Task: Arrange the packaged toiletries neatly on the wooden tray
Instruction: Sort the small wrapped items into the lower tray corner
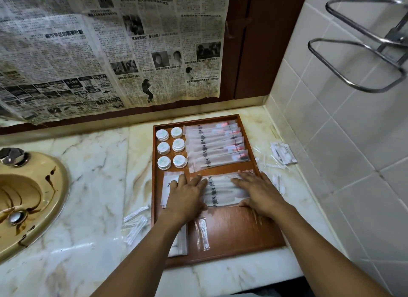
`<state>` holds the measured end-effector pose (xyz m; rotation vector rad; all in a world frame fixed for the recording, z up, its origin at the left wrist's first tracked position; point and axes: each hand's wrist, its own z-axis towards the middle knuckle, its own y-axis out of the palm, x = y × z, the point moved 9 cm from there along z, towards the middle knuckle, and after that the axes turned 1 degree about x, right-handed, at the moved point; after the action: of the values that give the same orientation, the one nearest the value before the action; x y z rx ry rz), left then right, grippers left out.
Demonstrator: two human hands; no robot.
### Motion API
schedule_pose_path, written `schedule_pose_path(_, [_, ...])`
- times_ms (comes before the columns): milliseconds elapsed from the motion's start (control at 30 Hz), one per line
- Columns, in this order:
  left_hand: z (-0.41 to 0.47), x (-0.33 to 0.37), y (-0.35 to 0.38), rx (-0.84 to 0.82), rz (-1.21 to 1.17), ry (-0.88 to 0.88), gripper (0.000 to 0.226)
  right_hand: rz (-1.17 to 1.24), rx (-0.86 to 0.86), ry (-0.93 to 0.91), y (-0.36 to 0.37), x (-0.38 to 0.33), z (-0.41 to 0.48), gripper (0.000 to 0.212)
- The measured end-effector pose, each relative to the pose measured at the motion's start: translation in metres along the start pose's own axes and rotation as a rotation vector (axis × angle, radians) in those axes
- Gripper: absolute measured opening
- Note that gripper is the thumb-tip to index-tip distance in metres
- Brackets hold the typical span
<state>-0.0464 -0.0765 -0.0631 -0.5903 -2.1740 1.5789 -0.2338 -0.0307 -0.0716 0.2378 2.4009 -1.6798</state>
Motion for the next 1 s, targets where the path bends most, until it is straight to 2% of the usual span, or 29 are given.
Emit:
schedule_pose_path(467, [0.013,-0.001,-0.002,-0.032,0.040,-0.028,0.078,0.005,-0.017,-0.011,-0.001,0.008,0.017,0.083])
schedule_pose_path(1000, [0.011,-0.003,0.004,-0.017,-0.020,-0.067,0.080,0.010,-0.016,-0.013,0.001,0.010,0.019,0.083])
